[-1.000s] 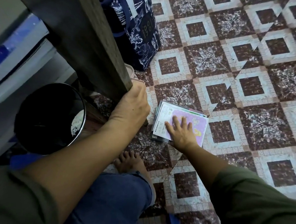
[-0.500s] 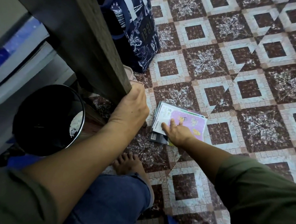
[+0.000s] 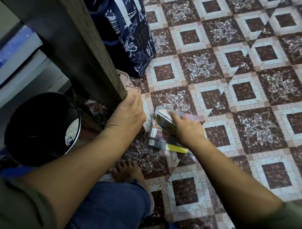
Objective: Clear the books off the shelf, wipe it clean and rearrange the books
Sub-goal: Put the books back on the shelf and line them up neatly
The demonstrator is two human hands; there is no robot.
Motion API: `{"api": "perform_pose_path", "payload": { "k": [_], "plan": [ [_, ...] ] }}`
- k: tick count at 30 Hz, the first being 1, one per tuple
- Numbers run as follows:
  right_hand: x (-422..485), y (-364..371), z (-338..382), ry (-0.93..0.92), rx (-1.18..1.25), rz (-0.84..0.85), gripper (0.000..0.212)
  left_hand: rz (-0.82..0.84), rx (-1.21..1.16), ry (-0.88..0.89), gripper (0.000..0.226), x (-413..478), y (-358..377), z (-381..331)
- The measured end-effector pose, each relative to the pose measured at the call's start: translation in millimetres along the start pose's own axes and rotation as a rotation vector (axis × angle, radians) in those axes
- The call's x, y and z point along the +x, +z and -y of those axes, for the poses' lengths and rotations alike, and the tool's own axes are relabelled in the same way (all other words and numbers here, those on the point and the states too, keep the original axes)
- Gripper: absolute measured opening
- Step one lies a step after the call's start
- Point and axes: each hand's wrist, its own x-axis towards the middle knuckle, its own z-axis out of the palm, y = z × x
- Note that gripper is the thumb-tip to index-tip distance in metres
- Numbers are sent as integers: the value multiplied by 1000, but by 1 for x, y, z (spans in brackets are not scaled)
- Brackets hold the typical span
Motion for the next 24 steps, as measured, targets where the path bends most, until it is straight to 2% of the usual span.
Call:
{"api": "perform_pose_path", "payload": {
  "k": [3, 4, 10, 13, 15, 17, 19, 23, 24],
  "plan": [
    [-4, 19, -8, 196, 115, -16, 38, -13, -13, 37, 52, -1, 1, 0],
    [-6, 18, -9, 208, 112, -32, 33, -23, -9, 42, 53, -1, 2, 1],
    [-45, -12, 16, -21, -47, -49, 26, 16, -26, 98, 32, -9, -4, 11],
    [-76, -33, 39, -155, -30, -64, 22, 21, -46, 182, 36, -20, -8, 14],
    [-96, -52, 57, -234, -1, -119, 22, 107, -125, 215, 39, -38, -13, 19],
    [-112, -73, 76, -324, 20, -181, 25, 203, -378, 106, 34, -66, -18, 33],
    [-125, -94, 94, -431, 38, -265, 26, 214, -572, -20, 26, -104, -20, 54],
    [-133, -128, 131, -692, 125, -491, 29, 158, -590, -225, 6, -186, -19, 107],
    [-132, -139, 142, -741, 143, -546, 32, 109, -565, -300, 12, -204, -16, 121]
  ]
}}
